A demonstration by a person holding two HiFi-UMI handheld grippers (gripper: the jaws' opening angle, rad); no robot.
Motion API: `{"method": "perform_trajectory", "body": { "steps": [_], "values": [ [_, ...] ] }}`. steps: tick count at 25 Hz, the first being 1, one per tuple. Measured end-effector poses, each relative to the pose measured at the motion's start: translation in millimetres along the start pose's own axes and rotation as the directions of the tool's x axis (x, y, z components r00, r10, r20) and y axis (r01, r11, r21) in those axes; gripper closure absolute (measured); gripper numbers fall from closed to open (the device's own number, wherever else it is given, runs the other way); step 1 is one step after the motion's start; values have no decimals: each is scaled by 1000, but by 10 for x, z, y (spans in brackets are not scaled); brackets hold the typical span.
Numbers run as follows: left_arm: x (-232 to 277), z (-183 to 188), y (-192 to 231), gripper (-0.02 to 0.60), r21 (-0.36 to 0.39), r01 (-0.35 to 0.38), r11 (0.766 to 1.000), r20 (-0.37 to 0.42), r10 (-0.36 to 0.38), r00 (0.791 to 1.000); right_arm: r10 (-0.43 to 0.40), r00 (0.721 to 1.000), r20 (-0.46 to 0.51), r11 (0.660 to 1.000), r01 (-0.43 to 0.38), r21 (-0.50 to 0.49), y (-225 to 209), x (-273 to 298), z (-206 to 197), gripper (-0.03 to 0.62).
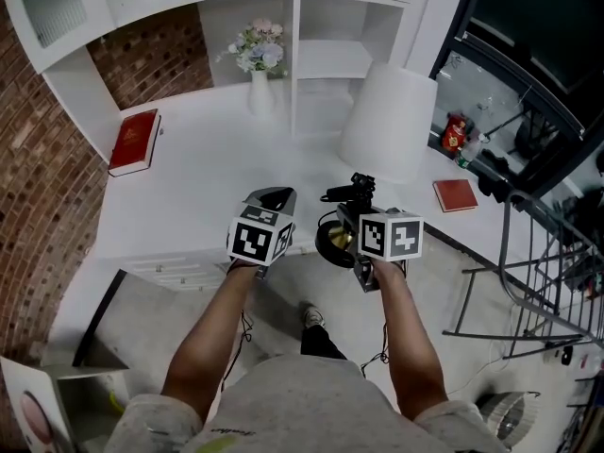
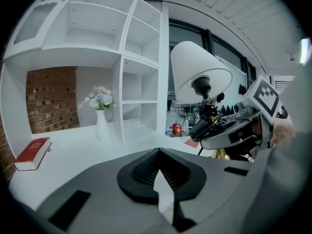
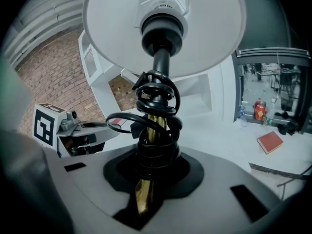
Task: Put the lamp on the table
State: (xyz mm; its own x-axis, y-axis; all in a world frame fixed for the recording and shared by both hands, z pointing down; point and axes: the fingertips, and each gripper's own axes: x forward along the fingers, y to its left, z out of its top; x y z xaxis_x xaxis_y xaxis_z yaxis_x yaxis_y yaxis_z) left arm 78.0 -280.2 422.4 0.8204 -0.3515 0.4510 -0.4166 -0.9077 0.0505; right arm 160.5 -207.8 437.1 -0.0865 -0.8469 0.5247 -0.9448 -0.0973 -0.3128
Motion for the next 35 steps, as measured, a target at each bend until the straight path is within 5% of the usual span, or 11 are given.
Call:
{"method": "perform_trajectory", "body": {
  "steps": [35],
  "values": [
    [959,285,253,584,-38,-72,997,-41,71,997,2,998,69,982,12,-190,-1100,848,790,514]
  ]
}}
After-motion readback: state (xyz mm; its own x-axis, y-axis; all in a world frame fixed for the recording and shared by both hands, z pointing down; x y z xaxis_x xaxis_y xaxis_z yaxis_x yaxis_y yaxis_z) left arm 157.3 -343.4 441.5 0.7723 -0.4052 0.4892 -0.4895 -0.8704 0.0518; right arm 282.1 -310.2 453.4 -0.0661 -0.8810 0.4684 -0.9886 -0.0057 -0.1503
